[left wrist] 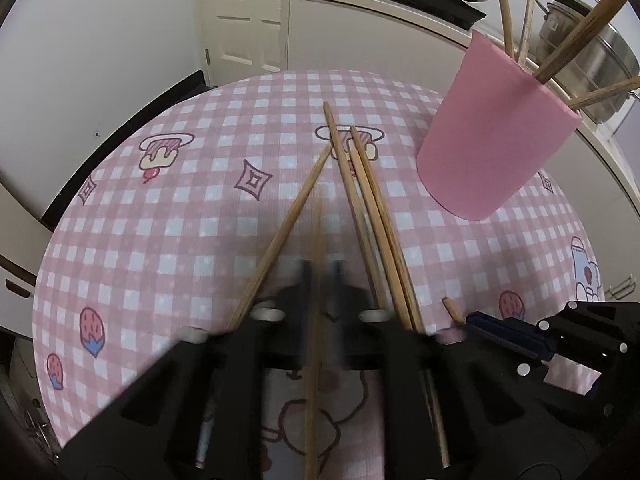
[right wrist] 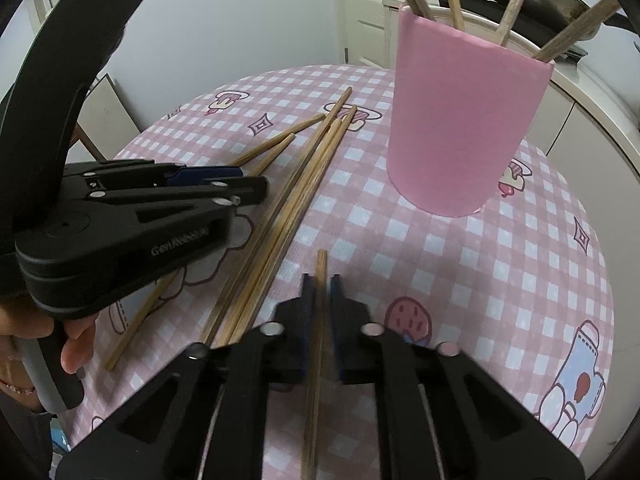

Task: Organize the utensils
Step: 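Lift both held chopsticks upright and carry them over the pink cup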

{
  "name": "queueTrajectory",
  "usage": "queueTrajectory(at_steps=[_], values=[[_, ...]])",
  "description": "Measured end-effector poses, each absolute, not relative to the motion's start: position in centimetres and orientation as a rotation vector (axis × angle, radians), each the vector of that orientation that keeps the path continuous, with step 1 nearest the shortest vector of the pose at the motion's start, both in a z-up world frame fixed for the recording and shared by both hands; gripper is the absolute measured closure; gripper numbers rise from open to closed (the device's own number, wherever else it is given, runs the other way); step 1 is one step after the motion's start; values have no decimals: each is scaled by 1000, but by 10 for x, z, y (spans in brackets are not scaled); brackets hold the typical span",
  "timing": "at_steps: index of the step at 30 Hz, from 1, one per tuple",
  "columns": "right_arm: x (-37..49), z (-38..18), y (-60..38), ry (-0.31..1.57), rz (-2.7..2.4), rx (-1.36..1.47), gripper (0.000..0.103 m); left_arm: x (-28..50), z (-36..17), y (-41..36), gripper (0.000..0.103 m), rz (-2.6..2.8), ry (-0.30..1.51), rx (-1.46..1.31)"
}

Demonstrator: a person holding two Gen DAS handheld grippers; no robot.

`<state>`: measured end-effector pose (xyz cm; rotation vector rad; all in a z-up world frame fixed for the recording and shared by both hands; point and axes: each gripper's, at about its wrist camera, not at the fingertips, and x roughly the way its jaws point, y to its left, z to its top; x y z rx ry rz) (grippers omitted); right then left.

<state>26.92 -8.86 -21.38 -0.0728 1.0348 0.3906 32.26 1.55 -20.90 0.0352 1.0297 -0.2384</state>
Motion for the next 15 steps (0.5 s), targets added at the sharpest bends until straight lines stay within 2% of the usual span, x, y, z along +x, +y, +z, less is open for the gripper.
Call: queueTrajectory(at_steps=[7,15], values=[[259,-196,-91,1000,419,-35,99,299,-179,24,97,-252,952,-6],[222,-121,-103,817,448,3,99,245,-97,36,97,-286,774,-66]])
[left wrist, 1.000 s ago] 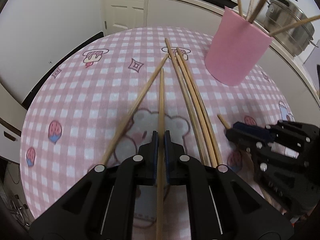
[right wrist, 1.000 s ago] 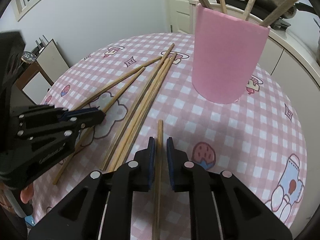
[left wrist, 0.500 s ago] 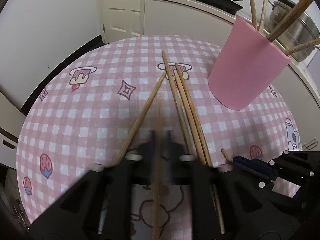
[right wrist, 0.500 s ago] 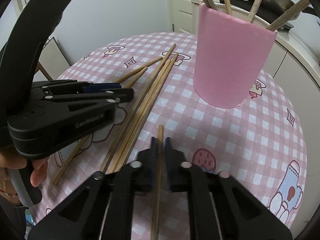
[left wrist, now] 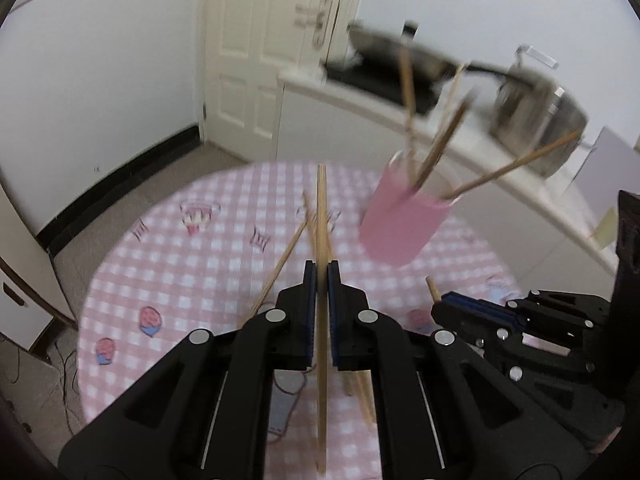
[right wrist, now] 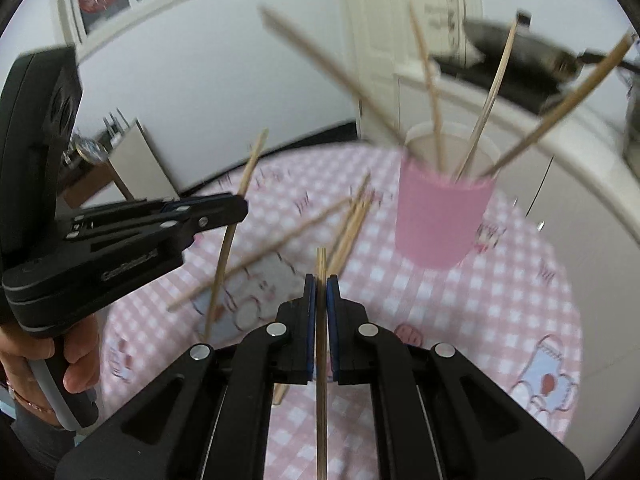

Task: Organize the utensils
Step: 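Lift both held chopsticks upright and carry them over the pink cup, then lower both chopsticks into the pink cup and open both grippers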

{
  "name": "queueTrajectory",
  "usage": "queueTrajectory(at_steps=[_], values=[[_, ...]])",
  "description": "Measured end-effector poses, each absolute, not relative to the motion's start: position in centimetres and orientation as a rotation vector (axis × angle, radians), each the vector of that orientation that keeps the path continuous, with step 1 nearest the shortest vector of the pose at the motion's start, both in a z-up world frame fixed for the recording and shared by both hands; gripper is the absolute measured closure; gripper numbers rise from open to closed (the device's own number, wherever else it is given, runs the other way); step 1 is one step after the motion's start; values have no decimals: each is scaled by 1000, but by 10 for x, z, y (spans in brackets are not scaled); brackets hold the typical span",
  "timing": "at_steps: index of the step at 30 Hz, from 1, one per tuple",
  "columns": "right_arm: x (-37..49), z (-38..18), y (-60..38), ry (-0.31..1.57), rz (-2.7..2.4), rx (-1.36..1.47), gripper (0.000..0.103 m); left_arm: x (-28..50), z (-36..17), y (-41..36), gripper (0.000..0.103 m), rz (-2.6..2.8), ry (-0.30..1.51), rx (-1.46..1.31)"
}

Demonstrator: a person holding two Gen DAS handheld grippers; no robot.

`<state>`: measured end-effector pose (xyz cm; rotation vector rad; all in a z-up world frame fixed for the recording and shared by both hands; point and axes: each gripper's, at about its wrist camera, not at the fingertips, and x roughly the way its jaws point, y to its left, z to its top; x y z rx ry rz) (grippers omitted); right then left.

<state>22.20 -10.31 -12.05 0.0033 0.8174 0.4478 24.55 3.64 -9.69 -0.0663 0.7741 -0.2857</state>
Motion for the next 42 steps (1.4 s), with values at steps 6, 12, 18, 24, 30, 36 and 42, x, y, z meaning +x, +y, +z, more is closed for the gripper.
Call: queueTrajectory(at_steps=[6,12,18,24,30,36,42], values=[[187,-63,-117,670,450,26,99,200,-46,31,97,-324,628,-85],[166,-30,-133,580,431,32,99,175,-19,15,97,-356,532,-77],[160,4,-155,472,401,32,99,172,1,-1,97,-364,440,-113],[168,34,-170,379,364,27,99,183,17,-22,97,-326,313,-132],[194,50,-174,317,340,11,99,213,22,-41,97,-280,244,-141],[227,53,-179,278,332,7,99,244,17,-59,97,-222,183,-161],[251,51,-192,245,316,20,99,271,4,-74,97,-166,166,-166]])
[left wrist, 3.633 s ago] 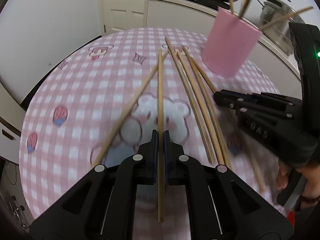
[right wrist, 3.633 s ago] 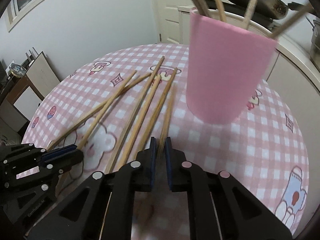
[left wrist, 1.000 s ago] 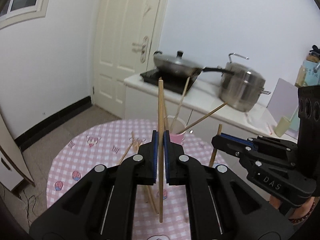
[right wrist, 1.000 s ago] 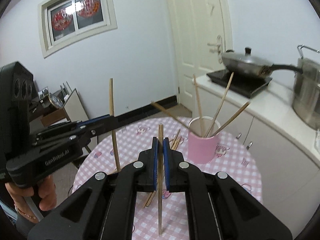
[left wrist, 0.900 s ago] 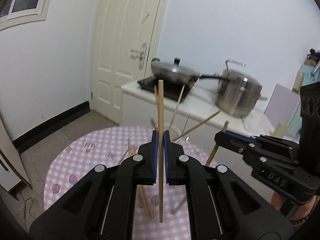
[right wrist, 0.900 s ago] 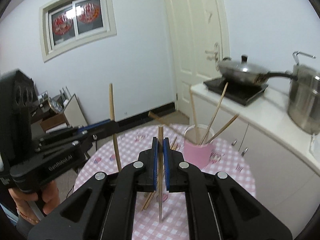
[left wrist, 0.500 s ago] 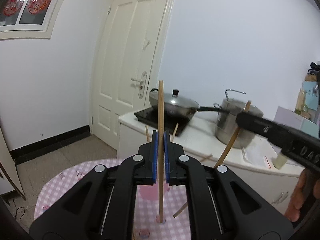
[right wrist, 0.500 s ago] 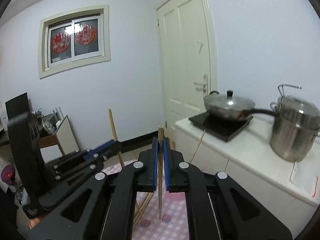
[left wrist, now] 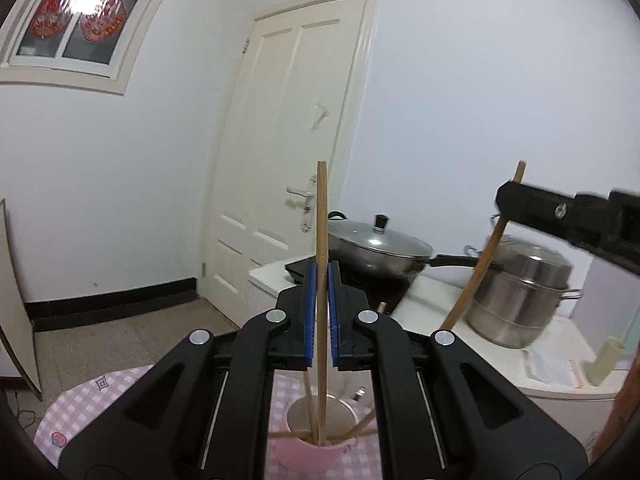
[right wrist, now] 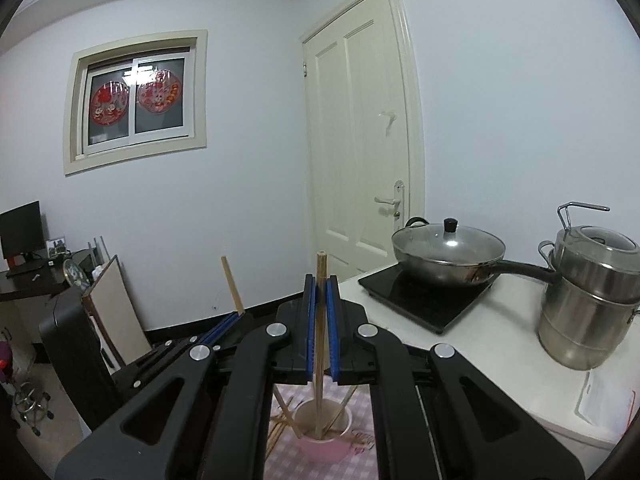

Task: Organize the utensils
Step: 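Lower both chopsticks into the pink cup and open both grippers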

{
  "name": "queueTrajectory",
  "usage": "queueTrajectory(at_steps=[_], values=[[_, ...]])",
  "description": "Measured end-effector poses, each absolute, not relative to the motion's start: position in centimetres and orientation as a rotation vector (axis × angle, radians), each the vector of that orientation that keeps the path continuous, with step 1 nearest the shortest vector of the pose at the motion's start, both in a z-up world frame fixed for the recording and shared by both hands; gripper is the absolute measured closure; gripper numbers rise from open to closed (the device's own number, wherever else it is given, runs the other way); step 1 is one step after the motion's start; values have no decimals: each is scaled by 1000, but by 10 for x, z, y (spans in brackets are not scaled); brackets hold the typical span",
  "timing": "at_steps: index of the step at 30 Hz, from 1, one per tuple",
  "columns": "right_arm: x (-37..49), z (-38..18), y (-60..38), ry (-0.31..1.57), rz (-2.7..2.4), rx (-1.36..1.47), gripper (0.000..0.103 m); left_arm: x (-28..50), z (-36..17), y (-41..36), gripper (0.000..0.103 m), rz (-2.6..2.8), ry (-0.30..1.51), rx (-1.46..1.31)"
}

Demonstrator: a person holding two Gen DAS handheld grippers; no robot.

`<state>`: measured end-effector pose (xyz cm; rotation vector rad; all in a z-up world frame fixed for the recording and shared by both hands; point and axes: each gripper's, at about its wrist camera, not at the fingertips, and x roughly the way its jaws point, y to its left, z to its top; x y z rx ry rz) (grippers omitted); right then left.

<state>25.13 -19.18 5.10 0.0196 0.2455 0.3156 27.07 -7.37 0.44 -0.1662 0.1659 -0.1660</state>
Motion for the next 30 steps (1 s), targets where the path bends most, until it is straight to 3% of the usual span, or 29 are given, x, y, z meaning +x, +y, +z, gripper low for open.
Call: queueTrajectory(at_steps=[30], values=[[298,-30,-218,448,312,121,99,301,-64,-90,97,-178,331,-62]])
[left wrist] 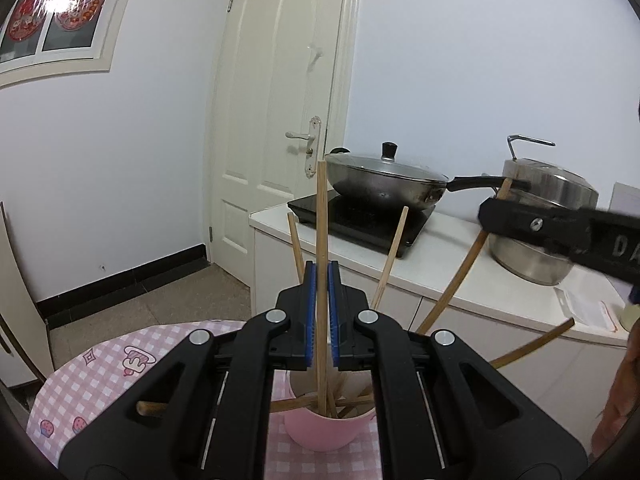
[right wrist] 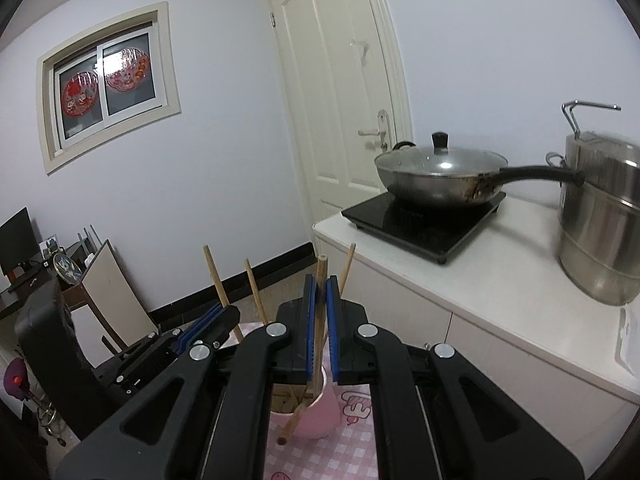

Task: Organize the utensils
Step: 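Lower both chopsticks into the pink cup and open both grippers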

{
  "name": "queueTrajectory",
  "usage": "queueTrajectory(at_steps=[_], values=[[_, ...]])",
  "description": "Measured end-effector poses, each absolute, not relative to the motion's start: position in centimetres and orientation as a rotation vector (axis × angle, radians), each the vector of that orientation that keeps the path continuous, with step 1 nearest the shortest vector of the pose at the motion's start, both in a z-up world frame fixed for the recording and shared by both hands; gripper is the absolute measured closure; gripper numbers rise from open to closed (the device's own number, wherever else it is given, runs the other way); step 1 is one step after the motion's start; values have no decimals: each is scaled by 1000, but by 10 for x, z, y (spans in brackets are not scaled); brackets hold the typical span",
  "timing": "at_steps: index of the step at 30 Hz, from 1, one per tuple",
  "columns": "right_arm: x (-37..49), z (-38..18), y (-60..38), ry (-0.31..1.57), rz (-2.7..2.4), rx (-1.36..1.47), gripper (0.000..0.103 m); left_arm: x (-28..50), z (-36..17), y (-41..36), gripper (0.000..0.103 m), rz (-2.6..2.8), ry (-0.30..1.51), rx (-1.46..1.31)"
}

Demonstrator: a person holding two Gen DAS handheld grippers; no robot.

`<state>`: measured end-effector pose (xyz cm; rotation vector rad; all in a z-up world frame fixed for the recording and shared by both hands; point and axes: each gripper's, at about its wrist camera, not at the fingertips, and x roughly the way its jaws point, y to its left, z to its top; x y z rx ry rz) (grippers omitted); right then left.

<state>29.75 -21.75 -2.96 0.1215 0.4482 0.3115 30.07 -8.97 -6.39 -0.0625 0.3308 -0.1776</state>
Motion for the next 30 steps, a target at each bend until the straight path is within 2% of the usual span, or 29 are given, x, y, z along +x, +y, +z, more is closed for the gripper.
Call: queueTrajectory(at_steps=[13,28,29,30], values=[[299,-39,-218,488,293,135,97,303,-61,-92,96,-208,380,-55],[282,-26,-225,466,283,151,95,285,-44,-94,96,-246,394,-58],[280,-24,-224,463,283,152,94,283,-42,-94,94,-248,393,-56],[278,-22,-225,460,283,153,93,280,-40,-94,84,-251,393,-57]])
